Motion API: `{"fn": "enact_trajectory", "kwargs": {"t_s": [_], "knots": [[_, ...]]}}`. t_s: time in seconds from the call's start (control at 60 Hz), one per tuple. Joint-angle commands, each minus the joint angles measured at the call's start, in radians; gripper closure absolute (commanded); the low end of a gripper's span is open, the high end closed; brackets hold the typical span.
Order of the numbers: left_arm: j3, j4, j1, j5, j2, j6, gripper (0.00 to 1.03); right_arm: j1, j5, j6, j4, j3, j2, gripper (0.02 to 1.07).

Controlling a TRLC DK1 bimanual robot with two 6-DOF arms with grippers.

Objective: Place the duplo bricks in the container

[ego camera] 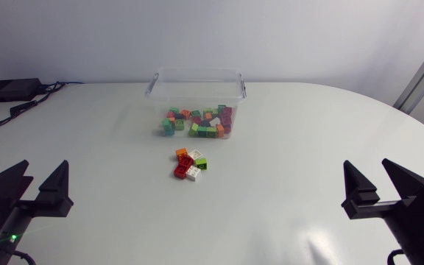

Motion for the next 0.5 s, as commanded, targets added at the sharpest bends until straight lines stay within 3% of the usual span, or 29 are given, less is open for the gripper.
{"fn": "enact_trajectory", "kwargs": {"t_s": [0.0, 0.25, 0.483], "knots": [[-0.019, 0.0, -0.006, 0.002, -0.011, -0.006, 0.04, 0.007, -0.003, 0.028, -0.005, -0.023, -0.007, 0.06], [-0.019, 0.006, 0.005, 0.002, -0.011, -0.01, 0.04, 0.016, -0.003, 0.024, 0.004, -0.022, -0.008, 0.06], [0.085, -0.004, 0.008, 0.001, 0.045, -0.029, 0.04, 0.068, -0.002, 0.019, -0.008, 0.044, 0.019, 0.07]]}}
